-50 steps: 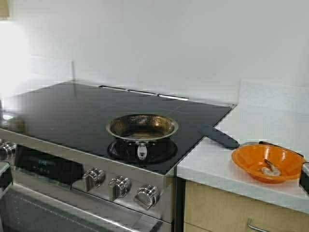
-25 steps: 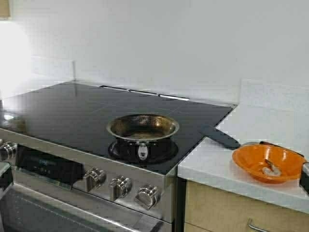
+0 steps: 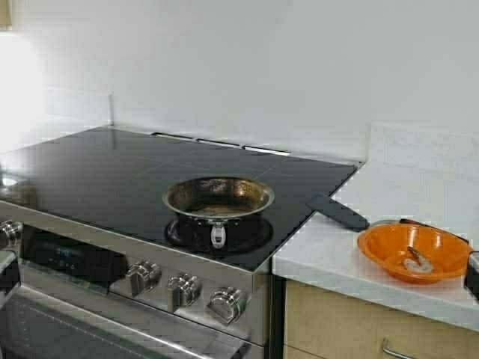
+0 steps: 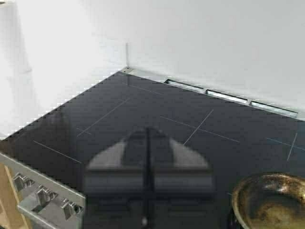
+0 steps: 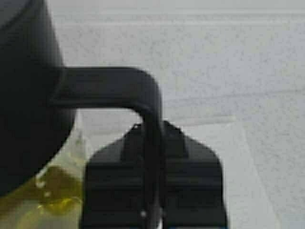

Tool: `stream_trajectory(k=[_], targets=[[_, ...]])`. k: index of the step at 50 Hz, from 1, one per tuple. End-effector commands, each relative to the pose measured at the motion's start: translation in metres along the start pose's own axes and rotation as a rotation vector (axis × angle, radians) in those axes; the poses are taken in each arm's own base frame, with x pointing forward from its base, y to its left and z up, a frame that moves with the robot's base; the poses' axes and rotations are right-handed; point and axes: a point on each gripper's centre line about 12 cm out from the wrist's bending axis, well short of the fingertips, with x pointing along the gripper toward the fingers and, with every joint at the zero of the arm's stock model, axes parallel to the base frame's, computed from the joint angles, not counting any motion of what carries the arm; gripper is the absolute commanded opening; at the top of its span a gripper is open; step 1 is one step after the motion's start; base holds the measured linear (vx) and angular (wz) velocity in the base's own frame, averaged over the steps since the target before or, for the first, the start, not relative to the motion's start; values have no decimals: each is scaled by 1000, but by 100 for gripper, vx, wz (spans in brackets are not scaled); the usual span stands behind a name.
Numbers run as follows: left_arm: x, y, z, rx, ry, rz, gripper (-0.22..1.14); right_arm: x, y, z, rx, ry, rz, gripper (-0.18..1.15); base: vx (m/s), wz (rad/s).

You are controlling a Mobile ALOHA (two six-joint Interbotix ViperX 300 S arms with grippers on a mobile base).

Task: Add oil to the pan and cook the shrimp and serve it

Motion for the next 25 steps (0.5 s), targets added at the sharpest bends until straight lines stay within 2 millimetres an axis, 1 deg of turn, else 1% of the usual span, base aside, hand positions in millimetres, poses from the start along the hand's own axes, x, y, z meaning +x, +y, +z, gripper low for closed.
stream_trajectory(k=[1,10,17,25], targets=[[1,0,3,0,-6,0,3,-6,-6,36,38,-131,-21,5,0,0],[1,0,1,0,0,2,3,-14,-1,28,95,-184,37,5,0,0],[1,0,1,0,-2,0,3,-15,-2,25,100,-188,82,5,0,0],[1,0,-1,0,2,0,3,-14,-3,18,97,-183,82,5,0,0]])
